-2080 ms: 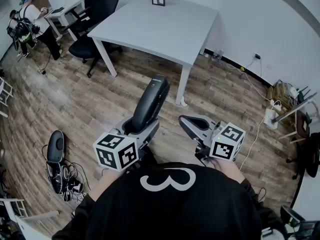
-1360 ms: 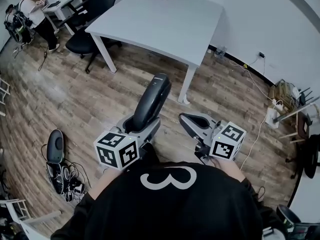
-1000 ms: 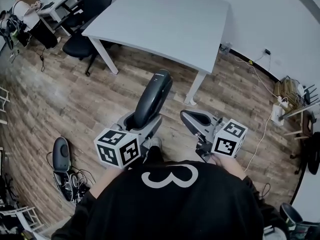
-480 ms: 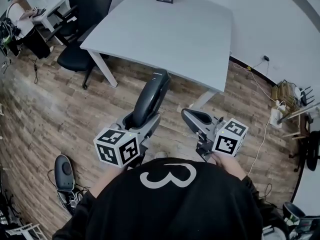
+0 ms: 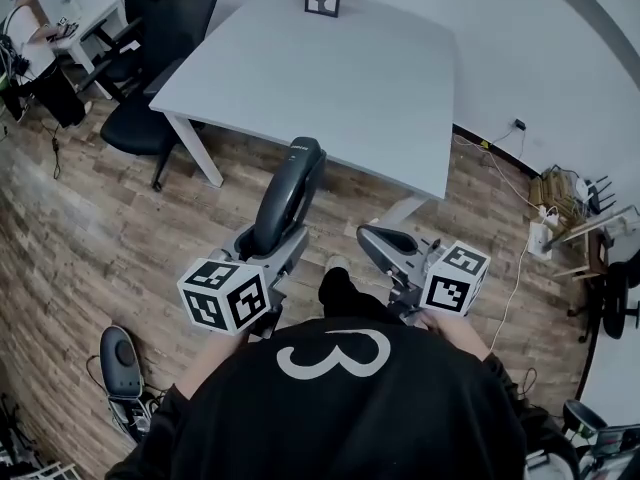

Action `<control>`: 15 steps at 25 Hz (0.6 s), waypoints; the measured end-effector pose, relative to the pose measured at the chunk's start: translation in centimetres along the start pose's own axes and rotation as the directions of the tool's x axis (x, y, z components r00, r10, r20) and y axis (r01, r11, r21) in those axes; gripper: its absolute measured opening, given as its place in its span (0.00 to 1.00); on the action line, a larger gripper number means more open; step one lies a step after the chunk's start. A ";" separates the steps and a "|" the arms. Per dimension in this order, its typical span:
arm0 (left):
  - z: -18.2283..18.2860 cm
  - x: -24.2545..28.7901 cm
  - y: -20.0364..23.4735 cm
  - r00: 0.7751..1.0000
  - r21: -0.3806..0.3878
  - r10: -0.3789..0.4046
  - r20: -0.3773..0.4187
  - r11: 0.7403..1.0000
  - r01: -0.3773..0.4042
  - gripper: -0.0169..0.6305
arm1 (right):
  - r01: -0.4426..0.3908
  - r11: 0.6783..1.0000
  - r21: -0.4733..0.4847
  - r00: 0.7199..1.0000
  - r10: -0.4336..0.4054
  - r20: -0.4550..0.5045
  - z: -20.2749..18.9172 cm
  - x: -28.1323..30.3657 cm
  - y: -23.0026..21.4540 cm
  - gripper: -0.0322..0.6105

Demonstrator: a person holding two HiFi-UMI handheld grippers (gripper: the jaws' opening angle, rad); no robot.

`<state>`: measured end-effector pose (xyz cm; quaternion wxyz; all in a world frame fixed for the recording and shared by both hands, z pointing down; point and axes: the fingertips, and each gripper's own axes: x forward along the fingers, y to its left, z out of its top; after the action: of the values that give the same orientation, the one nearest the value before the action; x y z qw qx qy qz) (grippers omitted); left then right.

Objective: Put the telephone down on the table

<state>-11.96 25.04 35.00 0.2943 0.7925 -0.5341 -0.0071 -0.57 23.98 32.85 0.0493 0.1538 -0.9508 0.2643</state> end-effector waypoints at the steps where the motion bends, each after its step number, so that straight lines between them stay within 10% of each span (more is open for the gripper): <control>1: 0.1 0.2 0.3 1.000 -0.002 0.003 0.003 1.000 -0.003 0.47 | -0.001 1.000 -0.001 1.000 0.001 -0.001 0.1 0.2 -0.3 0.06; 15: 4.1 8.0 5.6 0.998 -0.005 0.057 -0.041 0.998 -0.057 0.47 | -0.027 0.999 0.045 1.000 0.027 -0.007 4.9 5.8 -9.2 0.06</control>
<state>-14.53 14.95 36.69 0.3078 0.7760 -0.5503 0.0156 -3.16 12.46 34.14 0.0456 0.1411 -0.9465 0.2866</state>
